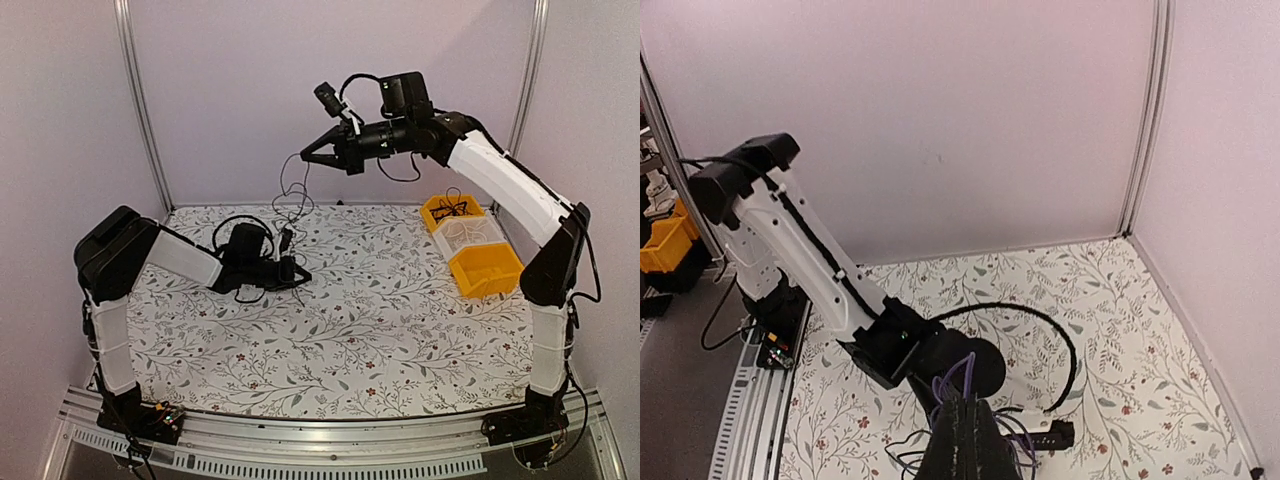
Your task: Untangle the cables
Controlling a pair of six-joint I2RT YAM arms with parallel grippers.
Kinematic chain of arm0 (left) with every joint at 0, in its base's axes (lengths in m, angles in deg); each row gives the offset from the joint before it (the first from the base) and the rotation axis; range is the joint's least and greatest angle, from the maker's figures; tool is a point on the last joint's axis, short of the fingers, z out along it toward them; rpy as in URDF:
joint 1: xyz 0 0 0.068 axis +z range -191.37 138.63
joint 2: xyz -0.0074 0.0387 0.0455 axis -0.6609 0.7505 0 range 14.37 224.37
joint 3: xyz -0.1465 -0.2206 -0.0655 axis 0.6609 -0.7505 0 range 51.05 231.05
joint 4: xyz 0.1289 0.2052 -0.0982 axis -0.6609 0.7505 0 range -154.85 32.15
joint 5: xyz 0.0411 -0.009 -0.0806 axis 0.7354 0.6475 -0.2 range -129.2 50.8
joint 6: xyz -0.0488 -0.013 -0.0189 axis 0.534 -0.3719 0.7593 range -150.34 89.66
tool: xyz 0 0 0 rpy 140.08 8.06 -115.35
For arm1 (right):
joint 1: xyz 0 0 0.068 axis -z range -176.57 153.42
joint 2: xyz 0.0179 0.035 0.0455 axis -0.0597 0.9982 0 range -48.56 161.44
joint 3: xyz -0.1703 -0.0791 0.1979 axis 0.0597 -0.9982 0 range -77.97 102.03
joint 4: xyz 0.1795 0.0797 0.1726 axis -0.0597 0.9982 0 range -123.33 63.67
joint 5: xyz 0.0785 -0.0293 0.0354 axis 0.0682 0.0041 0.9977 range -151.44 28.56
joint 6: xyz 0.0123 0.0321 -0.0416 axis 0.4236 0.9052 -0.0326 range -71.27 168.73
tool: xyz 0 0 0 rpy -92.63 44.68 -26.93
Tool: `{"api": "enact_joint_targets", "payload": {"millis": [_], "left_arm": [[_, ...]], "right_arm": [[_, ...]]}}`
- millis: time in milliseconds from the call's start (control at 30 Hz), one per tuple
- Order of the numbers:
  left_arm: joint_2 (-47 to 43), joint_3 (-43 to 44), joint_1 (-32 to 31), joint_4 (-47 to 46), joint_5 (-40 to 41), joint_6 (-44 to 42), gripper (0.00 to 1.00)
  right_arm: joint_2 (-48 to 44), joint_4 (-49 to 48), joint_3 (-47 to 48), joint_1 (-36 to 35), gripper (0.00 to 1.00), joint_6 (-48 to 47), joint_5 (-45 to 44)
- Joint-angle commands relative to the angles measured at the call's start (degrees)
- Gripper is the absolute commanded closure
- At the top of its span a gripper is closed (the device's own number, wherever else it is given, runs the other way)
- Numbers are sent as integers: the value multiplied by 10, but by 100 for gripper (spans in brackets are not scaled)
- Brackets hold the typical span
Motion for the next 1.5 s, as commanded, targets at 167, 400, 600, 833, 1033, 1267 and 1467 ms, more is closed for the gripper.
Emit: {"api": "enact_joint_targets", "payload": {"millis": [167,400,600,833,1033,1267,1467], "left_arm": [[-79,-72,1,88,22,-44,100],[-272,-110,-3,223,150,-87,58],[-451,-137,-25,218,193,-124,41],[-481,-72,-65,175,183,-163,35],[-414,3,-69,165,215,-151,36],[-321,58,-69,113,195,-142,37],[-261,88,-67,129,256,-106,41]], "right_arm": [[-111,-86,69,8,100,64,-20],[-126,-63,-22,7,100,11,-31],[-129,-61,-100,7,100,-5,-44],[-98,-57,-121,6,100,2,-43],[-78,-59,-114,6,100,11,-43],[-70,-59,-106,-2,100,19,-33],[-77,-62,-97,-4,100,34,-19]]}}
